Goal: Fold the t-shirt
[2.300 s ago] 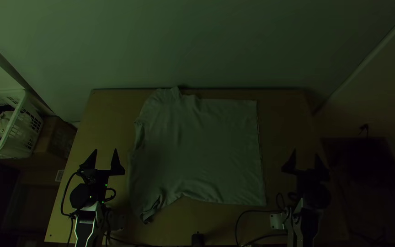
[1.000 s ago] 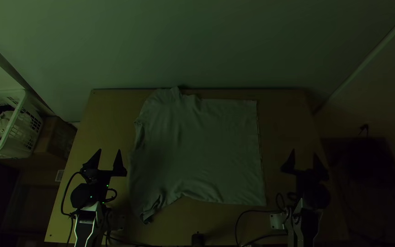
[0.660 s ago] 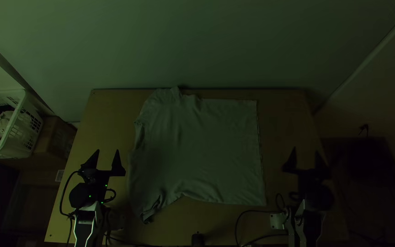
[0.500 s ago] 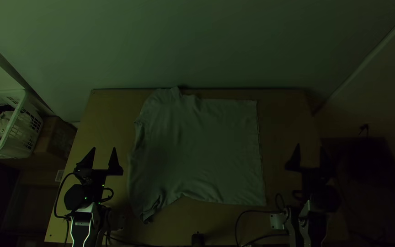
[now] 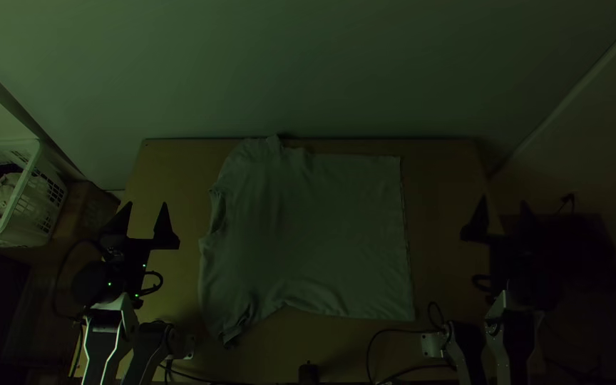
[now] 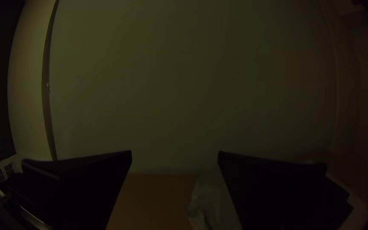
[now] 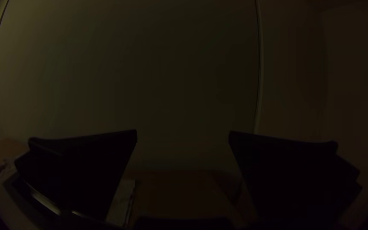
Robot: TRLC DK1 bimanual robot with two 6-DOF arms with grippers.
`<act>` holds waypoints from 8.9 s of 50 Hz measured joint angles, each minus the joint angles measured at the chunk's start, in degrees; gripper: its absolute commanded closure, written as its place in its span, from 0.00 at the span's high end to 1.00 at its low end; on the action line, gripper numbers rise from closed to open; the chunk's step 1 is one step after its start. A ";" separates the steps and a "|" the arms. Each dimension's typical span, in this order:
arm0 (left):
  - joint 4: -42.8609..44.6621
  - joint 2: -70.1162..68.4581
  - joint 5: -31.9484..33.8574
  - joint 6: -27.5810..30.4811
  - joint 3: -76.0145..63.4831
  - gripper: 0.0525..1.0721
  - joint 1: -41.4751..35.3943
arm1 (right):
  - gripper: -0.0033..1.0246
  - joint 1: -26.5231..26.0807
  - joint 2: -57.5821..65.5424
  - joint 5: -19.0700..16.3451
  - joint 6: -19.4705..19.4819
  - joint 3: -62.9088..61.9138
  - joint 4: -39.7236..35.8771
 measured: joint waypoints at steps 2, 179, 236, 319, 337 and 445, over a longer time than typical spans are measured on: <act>0.04 2.14 -0.02 0.00 2.34 0.95 0.00 | 0.96 0.00 1.70 0.00 -0.02 1.57 0.22; -36.06 117.63 -7.78 -7.08 102.07 0.03 -9.92 | 0.96 13.77 90.53 0.42 15.21 73.18 -32.68; -40.24 114.84 -2.54 -10.82 102.33 0.02 -7.56 | 0.87 15.69 107.45 0.42 18.29 88.54 -45.24; -42.66 109.53 2.58 -13.38 101.37 0.03 -3.39 | 0.03 16.44 116.17 4.09 19.47 101.72 -55.69; -43.39 108.04 2.58 -14.45 97.18 0.03 -3.23 | 0.03 17.73 113.15 4.48 18.78 101.72 -57.44; -29.09 64.08 4.07 -15.80 36.46 0.03 -5.20 | 0.03 20.61 77.61 5.57 16.04 50.66 -52.30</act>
